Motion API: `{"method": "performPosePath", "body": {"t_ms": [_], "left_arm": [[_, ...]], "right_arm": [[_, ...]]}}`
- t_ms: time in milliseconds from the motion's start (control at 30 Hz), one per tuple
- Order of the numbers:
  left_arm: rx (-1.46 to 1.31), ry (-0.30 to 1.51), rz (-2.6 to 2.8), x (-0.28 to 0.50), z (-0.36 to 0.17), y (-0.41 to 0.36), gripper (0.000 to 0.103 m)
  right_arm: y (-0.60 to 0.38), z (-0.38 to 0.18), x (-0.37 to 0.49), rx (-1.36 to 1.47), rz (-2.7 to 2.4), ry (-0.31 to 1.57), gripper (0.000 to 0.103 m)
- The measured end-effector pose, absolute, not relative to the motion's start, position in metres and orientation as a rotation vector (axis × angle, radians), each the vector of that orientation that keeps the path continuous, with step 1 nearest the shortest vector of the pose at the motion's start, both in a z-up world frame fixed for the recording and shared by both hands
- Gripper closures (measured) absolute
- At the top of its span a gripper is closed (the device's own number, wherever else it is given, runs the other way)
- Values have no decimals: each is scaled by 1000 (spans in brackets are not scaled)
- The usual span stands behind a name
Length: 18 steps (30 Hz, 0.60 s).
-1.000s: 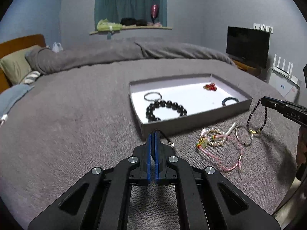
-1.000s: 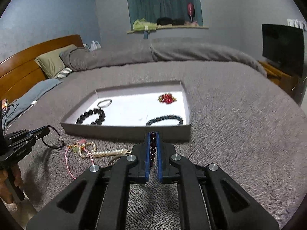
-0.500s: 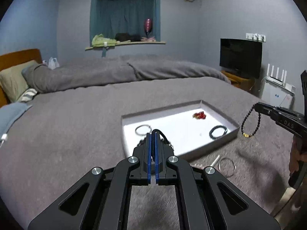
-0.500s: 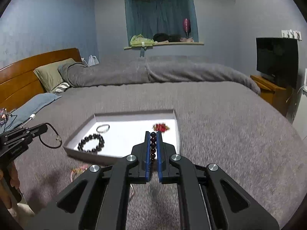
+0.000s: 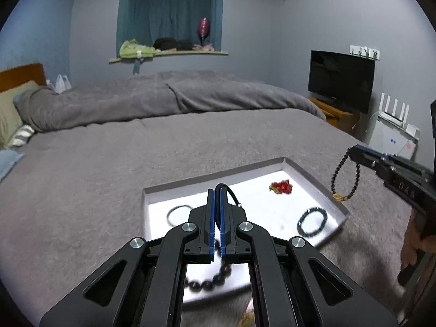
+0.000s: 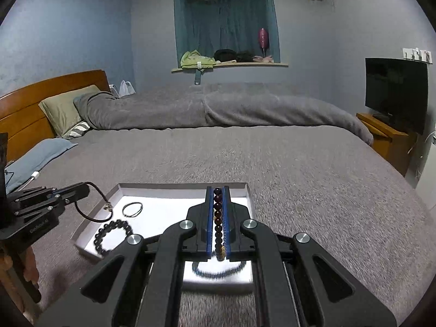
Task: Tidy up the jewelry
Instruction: 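Carry the hair tie and bead bracelet over the box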
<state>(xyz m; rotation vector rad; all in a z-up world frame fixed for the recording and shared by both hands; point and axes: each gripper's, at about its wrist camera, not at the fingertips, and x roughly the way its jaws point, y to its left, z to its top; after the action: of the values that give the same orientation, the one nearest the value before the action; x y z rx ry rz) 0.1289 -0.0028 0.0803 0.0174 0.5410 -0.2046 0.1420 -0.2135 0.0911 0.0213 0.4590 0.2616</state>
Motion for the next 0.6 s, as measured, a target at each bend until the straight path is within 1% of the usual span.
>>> {"method": "performPosePath", "body": {"t_ms": [233,600], "left_arm": [[12,600,-218,177,69,-16,99],[-26,789,-263,216,21,-22,99]], "right_arm": [[-198,73,185,26,276,496,97],[-200,34,218,53,312,625,97]]}}
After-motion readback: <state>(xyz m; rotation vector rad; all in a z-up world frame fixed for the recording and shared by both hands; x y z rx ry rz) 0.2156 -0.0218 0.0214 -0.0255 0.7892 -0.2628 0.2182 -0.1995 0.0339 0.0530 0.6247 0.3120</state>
